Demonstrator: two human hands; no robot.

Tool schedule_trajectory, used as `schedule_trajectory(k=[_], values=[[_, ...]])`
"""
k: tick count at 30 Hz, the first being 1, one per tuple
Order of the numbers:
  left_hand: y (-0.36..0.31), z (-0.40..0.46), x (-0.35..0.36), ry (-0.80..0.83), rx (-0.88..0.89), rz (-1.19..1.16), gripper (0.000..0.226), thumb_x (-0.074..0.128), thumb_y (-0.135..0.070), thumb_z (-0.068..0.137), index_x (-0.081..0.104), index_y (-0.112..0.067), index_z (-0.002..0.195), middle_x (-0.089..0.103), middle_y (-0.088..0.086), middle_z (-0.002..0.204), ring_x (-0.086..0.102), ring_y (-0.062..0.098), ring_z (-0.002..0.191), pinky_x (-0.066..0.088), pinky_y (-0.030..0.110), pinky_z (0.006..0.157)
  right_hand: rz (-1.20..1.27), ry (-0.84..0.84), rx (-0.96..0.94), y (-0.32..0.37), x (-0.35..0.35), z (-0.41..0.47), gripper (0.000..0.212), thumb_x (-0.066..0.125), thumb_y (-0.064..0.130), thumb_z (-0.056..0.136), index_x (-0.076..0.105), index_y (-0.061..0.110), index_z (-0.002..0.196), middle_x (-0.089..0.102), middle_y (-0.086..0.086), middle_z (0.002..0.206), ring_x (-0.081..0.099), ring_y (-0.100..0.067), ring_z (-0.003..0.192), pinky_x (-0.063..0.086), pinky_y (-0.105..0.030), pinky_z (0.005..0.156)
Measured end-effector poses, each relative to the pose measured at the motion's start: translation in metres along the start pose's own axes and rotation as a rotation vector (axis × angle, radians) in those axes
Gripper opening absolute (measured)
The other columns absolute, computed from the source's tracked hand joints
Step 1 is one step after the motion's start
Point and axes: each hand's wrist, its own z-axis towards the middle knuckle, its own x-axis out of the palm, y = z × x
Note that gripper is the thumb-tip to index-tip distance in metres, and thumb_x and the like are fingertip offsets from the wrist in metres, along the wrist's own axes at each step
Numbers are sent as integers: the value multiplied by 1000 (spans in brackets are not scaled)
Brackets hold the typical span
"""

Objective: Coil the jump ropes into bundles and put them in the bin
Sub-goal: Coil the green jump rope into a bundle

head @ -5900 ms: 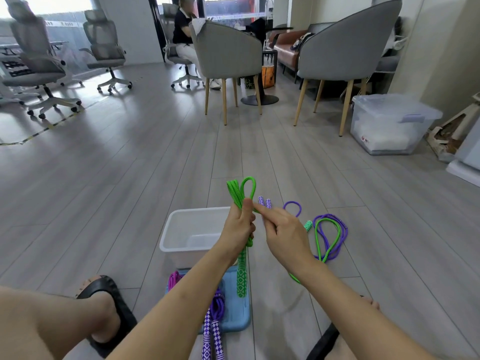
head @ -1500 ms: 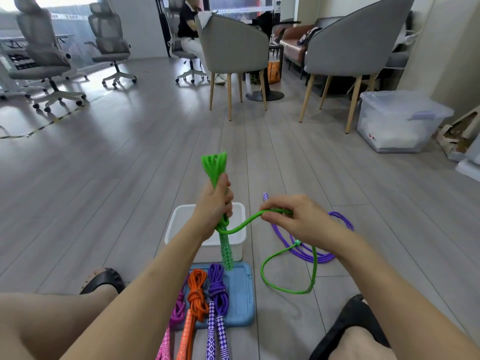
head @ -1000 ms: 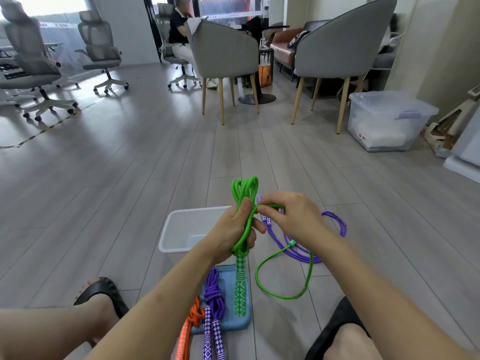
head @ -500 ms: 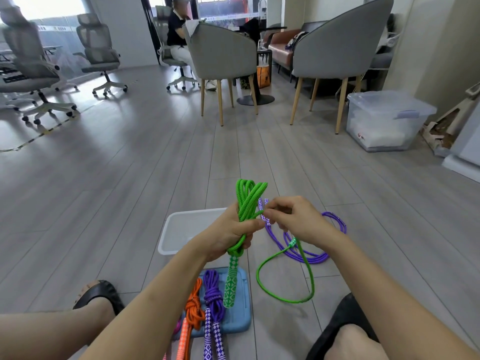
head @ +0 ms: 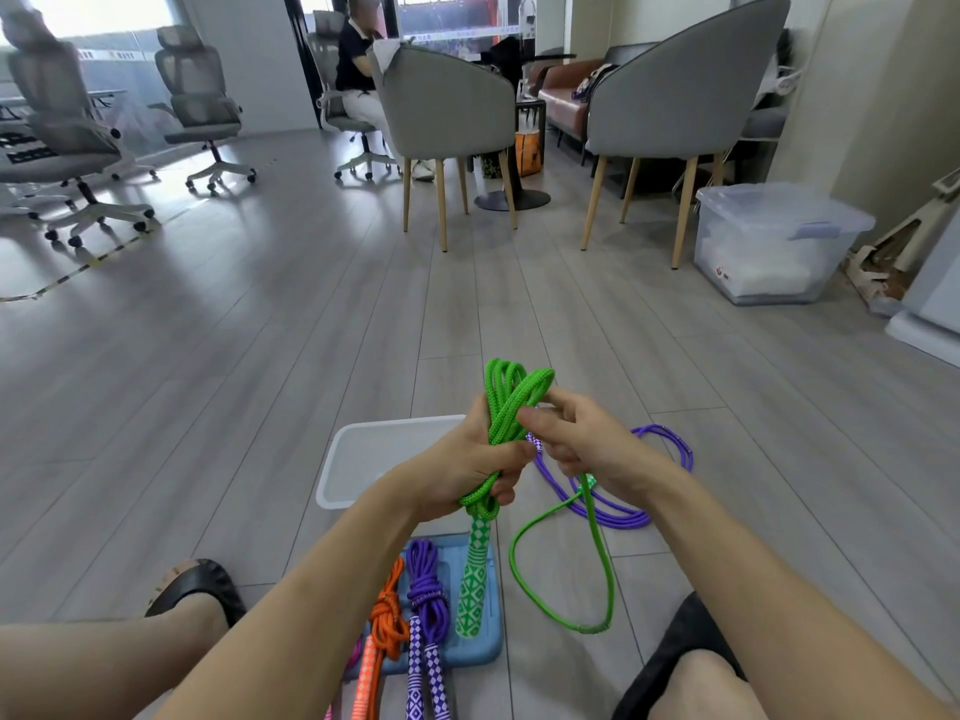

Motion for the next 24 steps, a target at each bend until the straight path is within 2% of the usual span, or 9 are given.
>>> schedule_trajectory(k=[2,5,10,13,16,18,20,22,24], values=[[-2,1,2,13,10,59,52,56,2,99,35,-24,139,46,6,70,40,20,53,45,33,53,5,-14,8,5,4,-2,35,77,43,86,69,19,109,33,7,65,27,-5,49,22,-20,44],[-4,1,5,2,14,190,54,56,1,98,32,-26,138,47,10,75,47,19,54,48,35,55,-21,-81,23,9,6,-3,38,77,46,78,69,18,103,43,13,59,30,-5,49,25,-21,45],[-3,9,4,-86,27,546,72,59,-3,94,17,-20,150,54,3,80,54,9,56,47,26,54,-79,-149,14,9,7,-3,17,76,32,91,70,19,101,58,19,53,49,3,46,34,-17,48],[-3,13,5,-79,43,742,62,60,-4,94,27,-1,146,49,-9,80,55,-8,59,41,7,56,-75,-149,-13,7,10,-3,14,73,30,95,64,22,87,57,20,48,51,7,44,35,-10,46],[-3,14,7,-98,35,816,59,60,-5,94,30,4,144,48,-10,80,55,-10,62,40,6,56,-107,-191,-38,2,14,-2,18,72,29,96,65,21,81,61,17,50,57,6,48,40,-8,50],[1,15,9,-114,41,789,76,60,-7,93,15,-6,154,57,1,87,58,2,65,45,14,58,-160,-285,-57,-3,18,2,21,74,35,93,72,16,85,73,3,69,70,-6,67,56,-28,66],[4,16,10,-133,50,783,89,61,-10,94,0,-18,159,63,8,94,60,8,65,48,19,58,-183,-381,-54,-8,21,5,27,73,41,88,75,14,90,76,-10,86,73,-25,88,59,-50,83],[3,16,14,-157,39,738,87,62,-13,96,1,-22,157,62,3,85,59,4,57,47,18,54,-167,-439,-54,-11,21,8,31,70,43,88,74,13,91,75,-14,88,73,-27,89,58,-54,86],[0,14,18,-159,31,633,76,63,-13,96,13,-27,151,63,5,78,62,9,55,51,23,53,-158,-486,-71,-10,18,9,35,69,41,90,72,6,89,72,-21,84,68,-24,77,56,-54,79]])
